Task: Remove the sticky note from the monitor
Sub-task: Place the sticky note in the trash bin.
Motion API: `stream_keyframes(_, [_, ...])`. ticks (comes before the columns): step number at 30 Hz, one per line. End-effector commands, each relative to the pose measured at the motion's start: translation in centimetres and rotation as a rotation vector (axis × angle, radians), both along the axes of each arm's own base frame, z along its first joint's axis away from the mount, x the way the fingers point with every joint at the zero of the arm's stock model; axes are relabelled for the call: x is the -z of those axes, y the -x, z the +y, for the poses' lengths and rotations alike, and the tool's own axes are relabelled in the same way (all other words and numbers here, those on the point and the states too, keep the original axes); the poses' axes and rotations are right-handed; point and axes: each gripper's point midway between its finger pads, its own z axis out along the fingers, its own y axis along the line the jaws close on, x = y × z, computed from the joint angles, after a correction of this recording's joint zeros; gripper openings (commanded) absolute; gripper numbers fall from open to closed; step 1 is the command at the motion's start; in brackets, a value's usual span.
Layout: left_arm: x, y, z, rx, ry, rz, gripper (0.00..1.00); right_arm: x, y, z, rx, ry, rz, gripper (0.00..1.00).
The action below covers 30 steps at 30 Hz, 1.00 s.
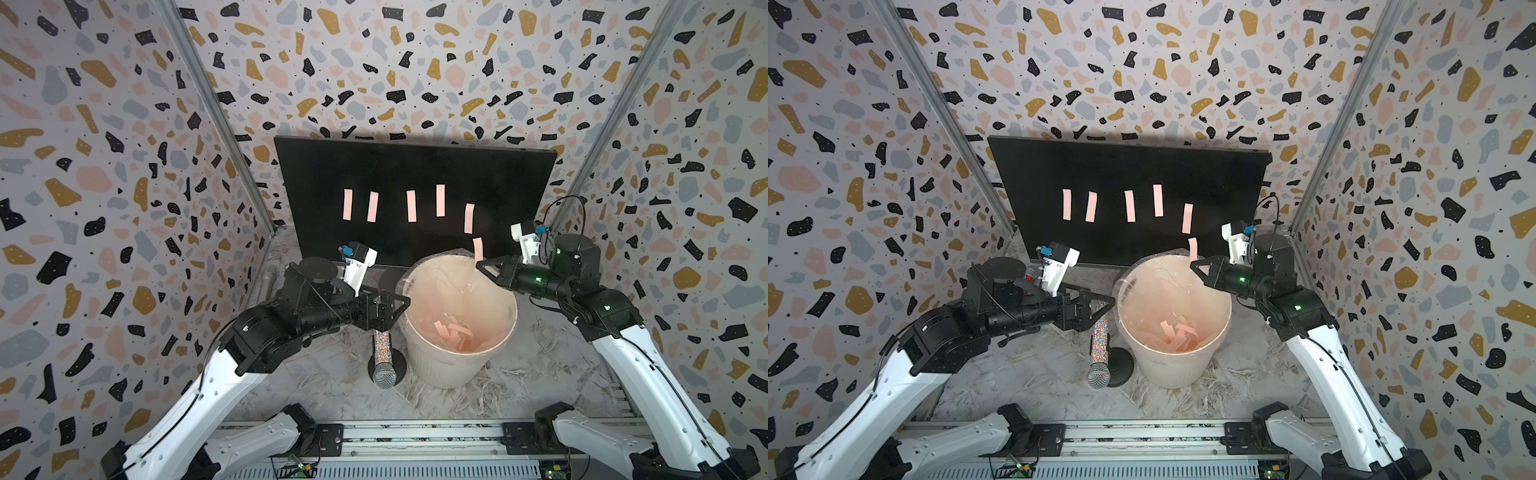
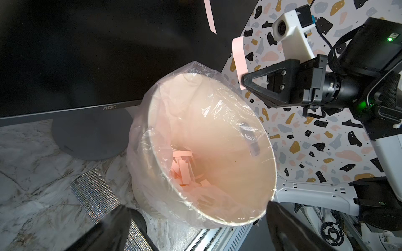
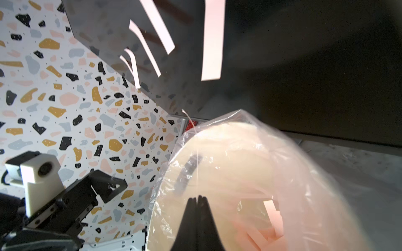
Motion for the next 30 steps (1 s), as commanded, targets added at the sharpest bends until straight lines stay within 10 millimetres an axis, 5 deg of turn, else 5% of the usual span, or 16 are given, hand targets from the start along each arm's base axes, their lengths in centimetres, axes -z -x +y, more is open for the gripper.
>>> stream_keyframes(1, [-0.8, -0.3, -0.4, 0.002, 0.029, -0.031, 0.99, 0.3, 1.4, 0.3, -0.024, 0.052, -0.018, 0.00])
stream_keyframes(17, [-0.8, -0.6, -0.5, -0.003, 0.015, -0.031, 1.00, 5.6, 6.2, 4.7, -0.188, 0.299, 0.028, 0.00])
stream_keyframes(30, [-0.7, -0.5, -0.3, -0.005, 0.007, -0.039, 0.99, 8.9, 6.9, 4.7, -0.214, 0.477, 0.075, 0.00])
